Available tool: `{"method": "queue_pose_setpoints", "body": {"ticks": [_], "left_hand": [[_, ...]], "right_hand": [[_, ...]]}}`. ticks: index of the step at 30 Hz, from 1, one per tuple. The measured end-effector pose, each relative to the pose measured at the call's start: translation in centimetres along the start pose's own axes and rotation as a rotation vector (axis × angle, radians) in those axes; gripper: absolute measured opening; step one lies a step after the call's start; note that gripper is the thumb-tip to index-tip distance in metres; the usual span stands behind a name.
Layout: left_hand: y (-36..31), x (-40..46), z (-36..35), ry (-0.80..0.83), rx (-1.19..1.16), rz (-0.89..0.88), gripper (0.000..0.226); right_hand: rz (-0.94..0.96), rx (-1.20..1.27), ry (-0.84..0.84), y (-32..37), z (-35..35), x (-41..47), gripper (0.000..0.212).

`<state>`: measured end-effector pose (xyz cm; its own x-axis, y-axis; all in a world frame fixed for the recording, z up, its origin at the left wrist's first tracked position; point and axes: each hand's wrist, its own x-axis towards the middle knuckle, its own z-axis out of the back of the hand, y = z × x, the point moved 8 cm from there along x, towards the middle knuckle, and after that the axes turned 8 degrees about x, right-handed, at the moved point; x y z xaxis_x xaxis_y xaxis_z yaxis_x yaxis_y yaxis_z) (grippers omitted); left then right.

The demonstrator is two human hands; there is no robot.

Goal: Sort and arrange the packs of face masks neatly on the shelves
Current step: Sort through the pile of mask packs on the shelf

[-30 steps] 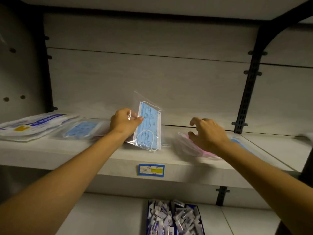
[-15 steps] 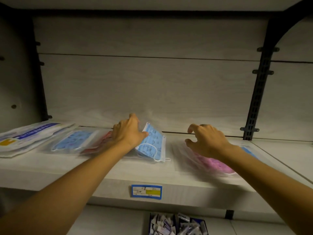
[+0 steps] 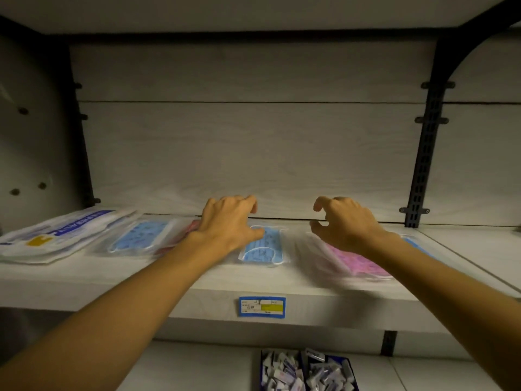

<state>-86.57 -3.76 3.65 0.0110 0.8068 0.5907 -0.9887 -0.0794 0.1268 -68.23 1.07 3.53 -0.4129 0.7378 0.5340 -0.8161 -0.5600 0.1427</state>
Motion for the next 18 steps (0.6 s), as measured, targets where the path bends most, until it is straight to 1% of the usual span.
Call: {"method": "queue_pose_setpoints", "body": {"ticks": [6, 10, 14, 18], "left_hand": [[-1.6, -2.1, 1.6, -0.012, -0.047, -0.101, 0.037], [-3.1, -3.5, 2.5, -0.049, -0.14, -0.154, 0.032], [-5.5, -4.9, 2.8, -0.078, -0.219, -0.21, 0.031], [-8.9, -6.0, 4.6, -0.131, -0.263, -0.276, 0.026]], "right_hand": [[-0.048, -0.022, -0.035, 0.9, 1.8, -3.0, 0.044], [-0.147, -0.011, -0.013, 0.1, 2.0, -6.4, 0.04], [-0.233, -0.021, -0.042, -1.1, 3.0, -10.3, 0.036], [-0.261, -0.066, -0.06, -2.3, 5.2, -12.9, 0.036]]}}
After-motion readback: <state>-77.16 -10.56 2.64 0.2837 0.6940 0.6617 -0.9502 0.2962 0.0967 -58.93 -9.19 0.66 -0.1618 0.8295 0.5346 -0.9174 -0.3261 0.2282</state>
